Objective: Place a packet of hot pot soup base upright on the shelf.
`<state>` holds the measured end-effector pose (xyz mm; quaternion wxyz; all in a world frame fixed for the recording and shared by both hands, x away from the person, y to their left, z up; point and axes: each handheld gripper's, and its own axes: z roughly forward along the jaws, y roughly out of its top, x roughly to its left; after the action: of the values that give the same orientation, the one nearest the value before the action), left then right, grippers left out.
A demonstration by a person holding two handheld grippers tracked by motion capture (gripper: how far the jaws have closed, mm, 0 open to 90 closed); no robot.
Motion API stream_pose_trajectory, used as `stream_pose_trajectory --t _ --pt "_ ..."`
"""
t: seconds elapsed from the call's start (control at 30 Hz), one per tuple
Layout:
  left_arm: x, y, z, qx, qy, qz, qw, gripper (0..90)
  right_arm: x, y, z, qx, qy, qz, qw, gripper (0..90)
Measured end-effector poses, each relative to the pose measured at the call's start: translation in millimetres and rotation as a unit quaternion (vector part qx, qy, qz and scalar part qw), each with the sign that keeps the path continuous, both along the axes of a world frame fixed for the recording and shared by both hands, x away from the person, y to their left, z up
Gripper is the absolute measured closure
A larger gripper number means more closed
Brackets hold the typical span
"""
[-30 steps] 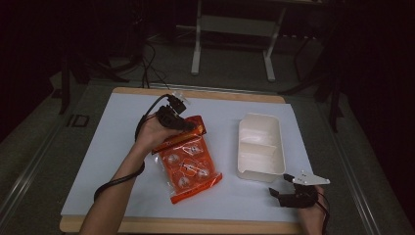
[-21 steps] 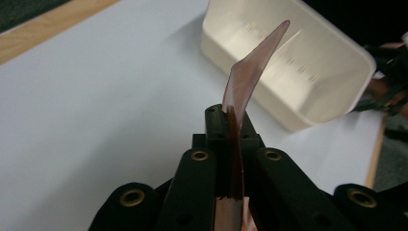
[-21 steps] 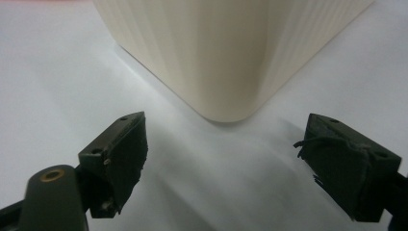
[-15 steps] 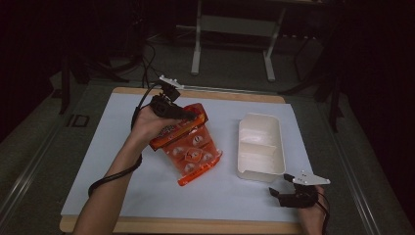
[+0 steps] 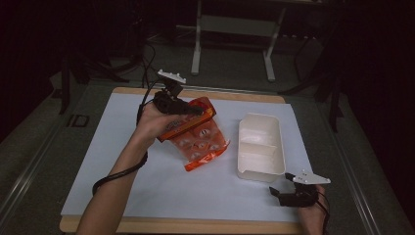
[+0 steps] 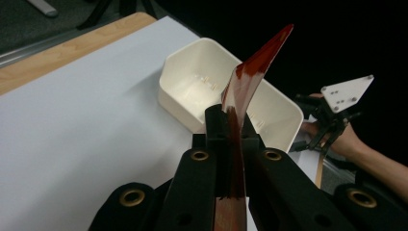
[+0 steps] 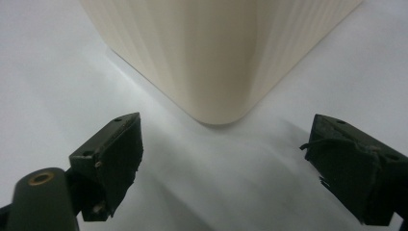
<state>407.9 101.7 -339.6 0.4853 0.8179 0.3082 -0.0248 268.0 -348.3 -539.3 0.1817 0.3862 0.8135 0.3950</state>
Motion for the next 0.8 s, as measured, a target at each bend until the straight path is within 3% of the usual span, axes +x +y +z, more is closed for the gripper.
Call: stream_pose_trajectory --t 0.3,0.8 --pt "1.3 -2.5 9.6 -0.029 -0.008 0.006 0.9995 90.0 -0.1 0.0 -0.3 0.001 0.000 0.000 1.0000 12.4" --pt "4.2 -6.6 23.7 -0.058 -0.035 0.023 0.9974 90.0 -0.2 -0.1 -0.4 0.000 -0.001 0.002 1.0000 12.5"
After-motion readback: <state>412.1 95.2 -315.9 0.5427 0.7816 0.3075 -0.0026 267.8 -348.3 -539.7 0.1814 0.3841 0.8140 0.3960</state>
